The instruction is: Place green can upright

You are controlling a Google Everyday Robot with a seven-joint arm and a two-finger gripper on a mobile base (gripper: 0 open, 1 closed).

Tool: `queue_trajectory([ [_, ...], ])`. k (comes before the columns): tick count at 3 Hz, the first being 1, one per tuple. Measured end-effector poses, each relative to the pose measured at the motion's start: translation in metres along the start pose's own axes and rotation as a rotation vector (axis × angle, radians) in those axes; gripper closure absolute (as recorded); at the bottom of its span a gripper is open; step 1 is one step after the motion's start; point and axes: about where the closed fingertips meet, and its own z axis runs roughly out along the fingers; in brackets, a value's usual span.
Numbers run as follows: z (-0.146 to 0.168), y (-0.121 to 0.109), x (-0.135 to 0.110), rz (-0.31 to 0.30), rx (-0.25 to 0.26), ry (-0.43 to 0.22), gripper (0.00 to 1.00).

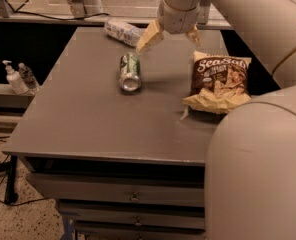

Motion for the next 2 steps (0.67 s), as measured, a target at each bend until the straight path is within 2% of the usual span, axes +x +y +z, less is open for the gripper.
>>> queue_trajectory([
  [1, 0.006, 0.012, -0.02, 0.038, -0.005, 0.005, 0.0],
  [2, 0.001, 0.031, -0.043, 0.045, -0.036, -0.024, 0.0],
])
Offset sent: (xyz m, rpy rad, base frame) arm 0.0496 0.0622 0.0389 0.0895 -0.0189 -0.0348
